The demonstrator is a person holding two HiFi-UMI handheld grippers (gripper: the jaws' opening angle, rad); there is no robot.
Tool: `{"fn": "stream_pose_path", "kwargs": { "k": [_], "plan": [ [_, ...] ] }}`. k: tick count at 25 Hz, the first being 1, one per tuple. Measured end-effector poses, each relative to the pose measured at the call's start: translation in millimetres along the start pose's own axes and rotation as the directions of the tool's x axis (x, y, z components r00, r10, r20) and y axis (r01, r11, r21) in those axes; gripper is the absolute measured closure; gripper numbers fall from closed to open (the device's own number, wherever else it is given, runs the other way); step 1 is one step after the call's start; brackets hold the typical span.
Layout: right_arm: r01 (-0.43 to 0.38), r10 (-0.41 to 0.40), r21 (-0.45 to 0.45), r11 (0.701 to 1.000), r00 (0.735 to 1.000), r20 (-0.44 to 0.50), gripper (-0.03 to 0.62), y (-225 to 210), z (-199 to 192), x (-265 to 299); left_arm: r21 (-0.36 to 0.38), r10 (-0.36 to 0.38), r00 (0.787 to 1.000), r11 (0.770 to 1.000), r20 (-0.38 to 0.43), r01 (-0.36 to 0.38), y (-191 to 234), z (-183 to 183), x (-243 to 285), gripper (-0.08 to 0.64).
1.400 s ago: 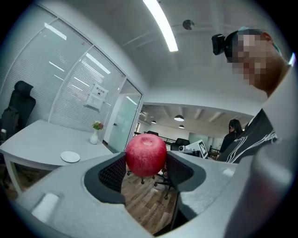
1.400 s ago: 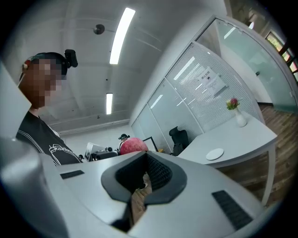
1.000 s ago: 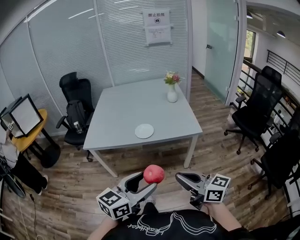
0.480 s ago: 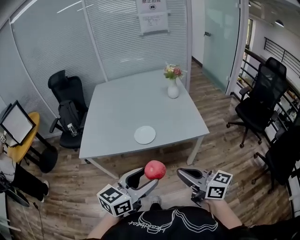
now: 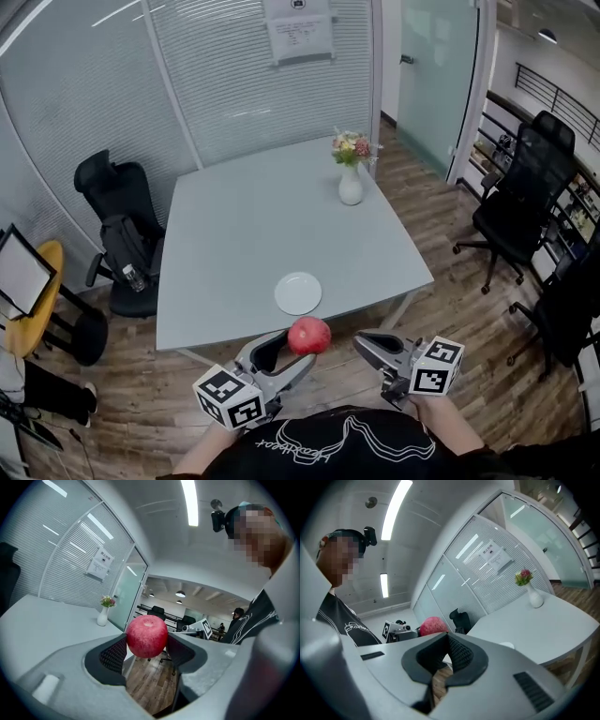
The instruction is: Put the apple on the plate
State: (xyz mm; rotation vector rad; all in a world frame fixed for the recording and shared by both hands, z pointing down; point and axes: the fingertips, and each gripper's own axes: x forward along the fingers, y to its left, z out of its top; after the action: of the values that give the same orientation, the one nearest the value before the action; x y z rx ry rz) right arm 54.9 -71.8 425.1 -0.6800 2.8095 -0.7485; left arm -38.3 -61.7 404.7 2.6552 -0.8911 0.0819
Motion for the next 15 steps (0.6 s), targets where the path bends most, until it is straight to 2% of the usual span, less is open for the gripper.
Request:
{"fn": "stream_pose_path", "kwargs": {
  "k": [7,15],
  "plan": [
    [0.032,-0.032,-0.002,0.999,0.999,-0.004,0.583,-22,4,54,-0.004,-0.003,1.0,1.0,-0.002,0.003,64,6,-2,0.281],
    [0.069,-0.069,-0.004,0.998,0.998,-0.007,0.583,-34,8,78,-0.017,0.018,1.0,1.0,0.012,-0.017,104,13,-2,0.281]
  ]
}}
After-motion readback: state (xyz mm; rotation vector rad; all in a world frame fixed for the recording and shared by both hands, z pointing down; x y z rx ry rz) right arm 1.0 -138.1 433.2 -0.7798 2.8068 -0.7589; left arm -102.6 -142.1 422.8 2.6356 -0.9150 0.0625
